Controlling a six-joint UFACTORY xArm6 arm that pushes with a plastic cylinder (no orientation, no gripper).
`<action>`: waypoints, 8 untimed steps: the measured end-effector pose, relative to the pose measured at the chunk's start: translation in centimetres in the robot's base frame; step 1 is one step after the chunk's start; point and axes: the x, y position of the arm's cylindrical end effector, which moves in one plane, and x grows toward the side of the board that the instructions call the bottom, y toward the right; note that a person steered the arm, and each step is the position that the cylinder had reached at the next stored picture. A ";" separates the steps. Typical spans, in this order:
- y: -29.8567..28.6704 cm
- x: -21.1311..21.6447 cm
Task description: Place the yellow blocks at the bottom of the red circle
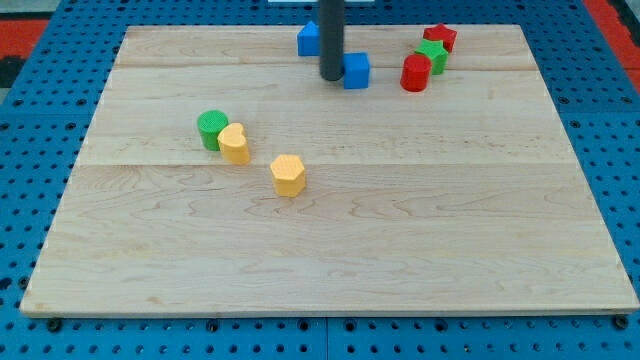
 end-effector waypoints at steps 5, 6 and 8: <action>1.6 21.7; -5.4 23.0; -4.9 16.0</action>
